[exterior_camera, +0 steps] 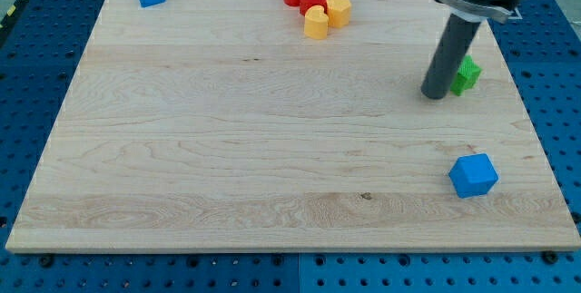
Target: Slide the green star to the center right of the board
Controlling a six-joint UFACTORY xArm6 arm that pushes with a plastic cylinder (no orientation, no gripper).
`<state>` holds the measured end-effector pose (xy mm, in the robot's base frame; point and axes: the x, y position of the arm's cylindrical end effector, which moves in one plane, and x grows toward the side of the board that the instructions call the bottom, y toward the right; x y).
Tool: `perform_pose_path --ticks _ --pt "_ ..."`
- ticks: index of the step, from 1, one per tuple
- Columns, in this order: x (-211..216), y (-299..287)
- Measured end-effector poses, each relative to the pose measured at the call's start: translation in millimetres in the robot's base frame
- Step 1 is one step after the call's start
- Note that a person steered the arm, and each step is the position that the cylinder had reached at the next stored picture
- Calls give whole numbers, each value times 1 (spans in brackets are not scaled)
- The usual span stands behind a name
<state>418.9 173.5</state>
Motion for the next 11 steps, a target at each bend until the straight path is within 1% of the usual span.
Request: perform_pose_path --ticks 1,3,6,7,9,10,11 --pt "-17 -5" --pt "-17 -4" --pt "-17 26" --pt "-17 25" --pt "-15 -61" --pt "5 -71" --pt "5 -71"
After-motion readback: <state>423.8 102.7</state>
